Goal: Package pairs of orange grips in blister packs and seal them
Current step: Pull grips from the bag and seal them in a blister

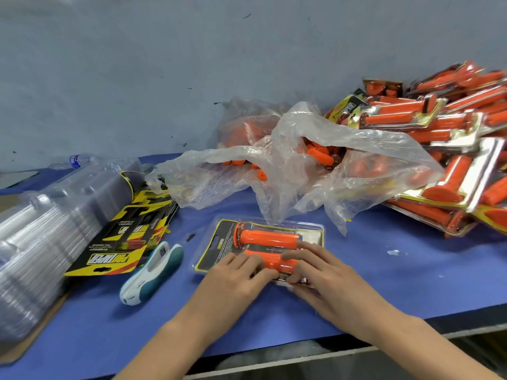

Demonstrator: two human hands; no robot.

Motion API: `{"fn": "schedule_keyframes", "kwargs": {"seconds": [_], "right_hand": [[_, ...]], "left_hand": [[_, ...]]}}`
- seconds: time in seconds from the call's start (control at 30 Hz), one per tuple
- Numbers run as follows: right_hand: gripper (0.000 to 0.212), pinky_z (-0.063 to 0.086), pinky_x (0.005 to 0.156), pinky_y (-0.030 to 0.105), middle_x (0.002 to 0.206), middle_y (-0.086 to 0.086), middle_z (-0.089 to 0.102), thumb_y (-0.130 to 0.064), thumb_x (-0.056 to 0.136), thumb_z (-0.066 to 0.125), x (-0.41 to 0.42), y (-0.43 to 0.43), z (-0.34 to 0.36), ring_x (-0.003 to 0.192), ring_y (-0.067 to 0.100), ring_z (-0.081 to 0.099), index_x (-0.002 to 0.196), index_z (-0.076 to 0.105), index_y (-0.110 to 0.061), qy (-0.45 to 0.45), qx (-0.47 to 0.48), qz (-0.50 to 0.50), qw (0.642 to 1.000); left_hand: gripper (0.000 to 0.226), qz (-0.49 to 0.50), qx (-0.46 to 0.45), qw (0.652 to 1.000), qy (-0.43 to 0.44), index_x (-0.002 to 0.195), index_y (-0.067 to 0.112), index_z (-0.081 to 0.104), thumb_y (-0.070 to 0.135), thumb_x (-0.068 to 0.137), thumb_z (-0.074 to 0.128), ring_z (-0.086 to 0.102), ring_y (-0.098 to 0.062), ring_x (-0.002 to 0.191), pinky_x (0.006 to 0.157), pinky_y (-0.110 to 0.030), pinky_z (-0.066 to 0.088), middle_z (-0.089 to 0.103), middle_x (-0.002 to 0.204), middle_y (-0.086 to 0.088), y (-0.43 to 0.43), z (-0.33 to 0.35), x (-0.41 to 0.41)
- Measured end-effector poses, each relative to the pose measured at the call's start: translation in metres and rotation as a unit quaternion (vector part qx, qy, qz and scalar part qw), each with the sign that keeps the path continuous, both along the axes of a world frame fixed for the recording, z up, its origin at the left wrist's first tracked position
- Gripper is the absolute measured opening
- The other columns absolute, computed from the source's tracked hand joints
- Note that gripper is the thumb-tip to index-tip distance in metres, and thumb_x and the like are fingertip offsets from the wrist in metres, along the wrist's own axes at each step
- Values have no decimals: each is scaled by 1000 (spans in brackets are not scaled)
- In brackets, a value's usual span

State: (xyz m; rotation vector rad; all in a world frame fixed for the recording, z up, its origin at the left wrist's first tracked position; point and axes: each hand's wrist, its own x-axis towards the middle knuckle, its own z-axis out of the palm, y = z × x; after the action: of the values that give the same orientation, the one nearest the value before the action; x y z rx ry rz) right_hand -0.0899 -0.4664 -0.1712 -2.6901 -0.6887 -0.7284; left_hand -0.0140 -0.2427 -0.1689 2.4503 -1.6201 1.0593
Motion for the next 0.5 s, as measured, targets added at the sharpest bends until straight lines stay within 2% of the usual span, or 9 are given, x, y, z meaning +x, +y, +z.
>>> {"fn": "schedule_keyframes", "kwargs": {"seconds": [0.1,0.17,0.3,0.37,0.43,0.5], "right_hand": [[14,36,111,36,134,-9,55,-35,96,55,1,-13,5,137,15,42,88,55,-24,20,15,-8,1000],[13,42,105,41,134,-4,55,-28,91,66,2,-24,8,130,19,48,86,56,-22,15,20,-28,999],[21,43,98,35,132,-3,55,-29,83,75,3,-46,14,119,17,46,98,67,-16,-3,-17,-99,995],[23,42,98,35,130,-2,57,-28,80,78,4,-49,15,115,20,47,97,67,-17,-3,-34,-129,991],[25,41,97,36,126,0,59,-19,73,83,3,-47,14,109,26,54,89,64,-19,-17,-54,-155,986],[41,38,93,38,123,2,61,-2,61,83,0,-38,13,105,28,58,92,64,-20,-44,-81,-184,979]], "left_hand": [[10,4,-25,1000,-17,92,20,68,16,94,59,57,-22,75,68,-36,47,59,85,2,17,1,11],[17,14,-44,999,-24,85,18,68,22,97,57,57,-22,74,69,-36,47,59,82,2,30,4,17],[20,31,-69,997,-18,84,19,69,28,97,57,56,-20,81,76,-32,43,62,86,5,57,10,25],[21,30,-74,997,-13,83,19,69,30,96,57,54,-18,85,78,-30,39,63,87,6,62,11,23],[22,22,-76,997,-1,81,18,69,28,96,57,55,-18,85,79,-29,38,64,89,5,58,10,16],[24,8,-71,997,-1,78,16,68,25,97,56,58,-19,83,78,-29,41,65,89,4,52,9,7]]}}
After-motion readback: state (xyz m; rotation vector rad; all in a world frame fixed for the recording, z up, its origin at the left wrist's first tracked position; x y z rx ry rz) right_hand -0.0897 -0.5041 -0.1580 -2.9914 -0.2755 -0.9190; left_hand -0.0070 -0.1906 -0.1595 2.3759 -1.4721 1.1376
